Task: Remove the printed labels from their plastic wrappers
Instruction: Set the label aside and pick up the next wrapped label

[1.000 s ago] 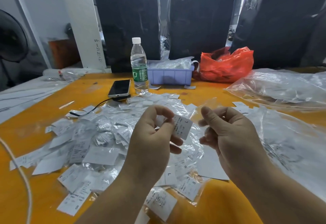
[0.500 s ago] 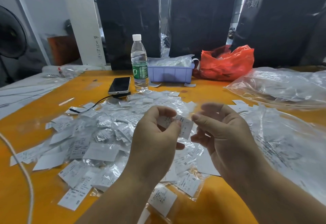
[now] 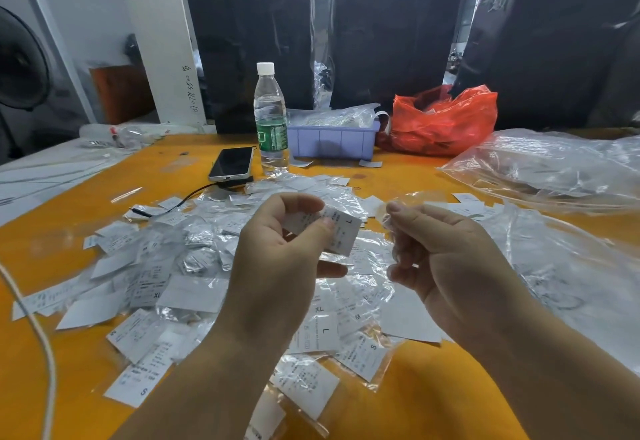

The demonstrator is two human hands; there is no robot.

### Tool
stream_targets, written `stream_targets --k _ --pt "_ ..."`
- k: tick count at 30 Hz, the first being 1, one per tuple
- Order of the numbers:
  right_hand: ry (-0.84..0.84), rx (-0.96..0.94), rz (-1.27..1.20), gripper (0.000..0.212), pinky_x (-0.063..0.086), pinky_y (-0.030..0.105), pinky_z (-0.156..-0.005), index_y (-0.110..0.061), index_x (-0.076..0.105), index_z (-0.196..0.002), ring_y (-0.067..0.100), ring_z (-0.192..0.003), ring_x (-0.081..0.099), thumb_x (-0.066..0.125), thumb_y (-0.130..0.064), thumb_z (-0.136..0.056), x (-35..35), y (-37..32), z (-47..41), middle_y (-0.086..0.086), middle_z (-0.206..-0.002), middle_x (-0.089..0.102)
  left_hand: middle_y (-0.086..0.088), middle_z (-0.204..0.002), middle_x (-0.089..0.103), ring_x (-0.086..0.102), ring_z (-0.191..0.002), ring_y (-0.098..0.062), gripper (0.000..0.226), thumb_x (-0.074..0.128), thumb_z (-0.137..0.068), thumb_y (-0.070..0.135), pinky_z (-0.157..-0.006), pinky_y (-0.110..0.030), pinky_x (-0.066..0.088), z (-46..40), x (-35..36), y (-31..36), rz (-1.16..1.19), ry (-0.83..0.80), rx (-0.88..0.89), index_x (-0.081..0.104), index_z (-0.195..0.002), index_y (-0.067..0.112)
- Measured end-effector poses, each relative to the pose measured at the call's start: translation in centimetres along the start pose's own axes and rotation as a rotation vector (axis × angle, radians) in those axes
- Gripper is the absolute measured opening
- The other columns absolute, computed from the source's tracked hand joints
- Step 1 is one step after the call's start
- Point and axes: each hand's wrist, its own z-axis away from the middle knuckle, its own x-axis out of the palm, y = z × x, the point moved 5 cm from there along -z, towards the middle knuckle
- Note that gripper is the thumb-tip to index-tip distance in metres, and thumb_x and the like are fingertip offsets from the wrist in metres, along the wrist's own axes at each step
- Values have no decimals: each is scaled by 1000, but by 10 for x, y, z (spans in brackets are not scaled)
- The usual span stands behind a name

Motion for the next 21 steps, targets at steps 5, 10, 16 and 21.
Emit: stream_targets --k 5,10,16,21 --pt "-77 -1 41 16 45 22 -45 -17 70 -58 11 -51 44 72 -32 -64 1 -1 2 2 -59 46 -4 -79 70 69 -68 -17 24 65 -88 2 -52 -28 55 1 4 0 121 -52 -80 71 -83 25" --pt "-123 -2 24 13 45 23 -45 -13 69 -64 11 -50 45 73 -26 -62 2 -1 3 3 -59 49 -6 -79 68 68 -67 -17 19 64 -88 2 -52 -29 54 3 7 0 123 -89 -105 69 -86 20" --pt "-145 -19 74 8 48 23 -47 -6 71 -76 12 -51 53 72 -13 -72 2 -2 3 4 -60 57 -2 -78 69 67 -65 -15 20 63 -89 1 -51 -27 54 1 2 2 98 -35 -52 68 -89 20" --pt "-248 -77 302 11 52 28 -47 -3 68 -87 21 -51 62 71 3 -79 9 -9 10 14 -70 71 9 -79 69 67 -74 -9 26 58 -92 4 -53 -24 54 1 -3 9 -121 14 96 70 -83 25"
